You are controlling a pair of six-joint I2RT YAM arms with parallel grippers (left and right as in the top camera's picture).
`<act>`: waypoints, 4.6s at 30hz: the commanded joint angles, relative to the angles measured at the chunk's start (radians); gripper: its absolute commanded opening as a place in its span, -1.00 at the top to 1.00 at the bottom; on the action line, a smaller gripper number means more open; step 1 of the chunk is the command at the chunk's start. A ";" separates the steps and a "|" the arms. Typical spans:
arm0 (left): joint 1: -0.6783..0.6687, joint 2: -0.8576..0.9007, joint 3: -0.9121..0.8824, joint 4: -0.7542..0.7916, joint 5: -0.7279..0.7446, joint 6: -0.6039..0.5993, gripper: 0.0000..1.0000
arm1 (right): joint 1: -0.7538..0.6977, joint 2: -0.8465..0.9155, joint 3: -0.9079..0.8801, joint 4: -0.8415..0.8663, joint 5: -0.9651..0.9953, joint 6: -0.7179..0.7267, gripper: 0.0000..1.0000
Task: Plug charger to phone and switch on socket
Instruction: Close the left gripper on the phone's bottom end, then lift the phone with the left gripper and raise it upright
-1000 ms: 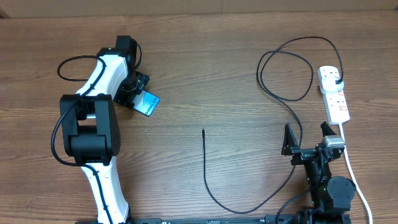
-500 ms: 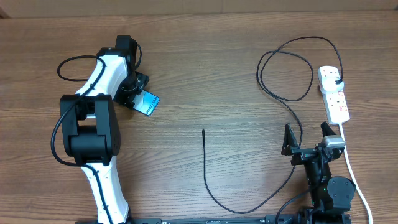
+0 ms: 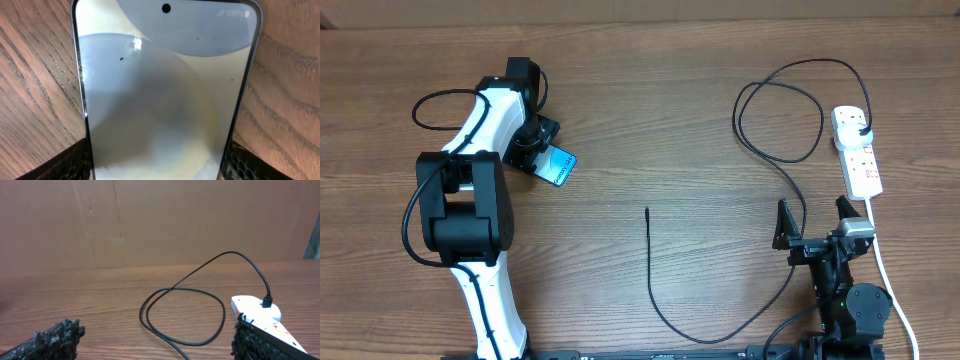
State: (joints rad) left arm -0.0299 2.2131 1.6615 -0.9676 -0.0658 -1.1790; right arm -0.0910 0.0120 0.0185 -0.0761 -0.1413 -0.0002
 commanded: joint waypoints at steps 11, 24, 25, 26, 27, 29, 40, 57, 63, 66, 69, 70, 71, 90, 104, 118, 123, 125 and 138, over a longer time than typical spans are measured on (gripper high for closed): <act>0.010 0.036 0.010 0.002 -0.017 0.005 0.92 | -0.001 -0.009 -0.010 0.003 0.010 0.000 -1.00; 0.010 0.033 0.077 -0.035 -0.011 0.035 0.92 | -0.001 -0.009 -0.010 0.003 0.010 0.000 -1.00; 0.010 0.033 0.087 -0.045 -0.012 0.035 0.91 | -0.001 -0.009 -0.010 0.003 0.010 0.000 -1.00; 0.010 0.033 0.098 -0.055 -0.013 0.035 0.91 | -0.001 -0.009 -0.010 0.003 0.010 0.000 -1.00; 0.010 0.033 0.106 -0.060 -0.012 0.041 0.92 | -0.001 -0.009 -0.010 0.003 0.010 0.000 -1.00; 0.010 0.032 0.121 -0.064 -0.012 0.054 0.91 | -0.001 -0.009 -0.010 0.003 0.009 0.000 -1.00; 0.010 0.032 0.217 -0.129 0.014 0.058 0.92 | -0.001 -0.009 -0.010 0.003 0.010 0.000 -1.00; 0.009 0.032 0.508 -0.337 0.465 0.114 0.92 | -0.001 -0.009 -0.010 0.003 0.010 0.000 -1.00; -0.006 0.032 0.508 -0.338 0.684 0.146 0.91 | -0.001 -0.009 -0.010 0.003 0.010 0.000 -1.00; -0.019 0.032 0.508 -0.338 0.783 0.167 0.92 | -0.001 -0.009 -0.010 0.003 0.010 0.000 -1.00; -0.035 0.032 0.507 -0.341 0.858 0.167 0.92 | -0.001 -0.009 -0.010 0.003 0.010 0.000 -1.00; -0.041 0.032 0.507 -0.344 0.879 0.167 0.92 | -0.001 -0.009 -0.010 0.003 0.009 0.000 -1.00; -0.046 0.032 0.507 -0.345 0.901 0.167 0.91 | -0.001 -0.009 -0.010 0.003 0.010 0.000 -1.00; -0.109 0.032 0.508 -0.345 1.196 0.167 0.91 | -0.001 -0.009 -0.010 0.003 0.010 0.000 -1.00; -0.109 0.032 0.507 -0.345 1.351 0.166 0.91 | -0.001 -0.009 -0.010 0.003 0.010 0.000 -1.00; -0.109 0.032 0.507 -0.345 1.350 0.165 0.91 | -0.001 -0.009 -0.010 0.003 0.010 0.000 -1.00; -0.109 0.032 0.507 -0.345 1.350 0.145 0.91 | -0.001 -0.009 -0.010 0.003 0.010 0.000 -1.00; -0.109 0.032 0.508 -0.345 1.350 0.122 0.92 | -0.001 -0.009 -0.010 0.003 0.009 0.000 -1.00; -0.108 0.032 0.507 -0.345 1.372 0.064 0.91 | -0.001 -0.009 -0.010 0.003 0.010 0.000 -1.00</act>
State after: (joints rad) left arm -0.1360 2.2452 2.1357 -1.3128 1.2457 -1.0927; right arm -0.0910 0.0120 0.0185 -0.0757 -0.1413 0.0002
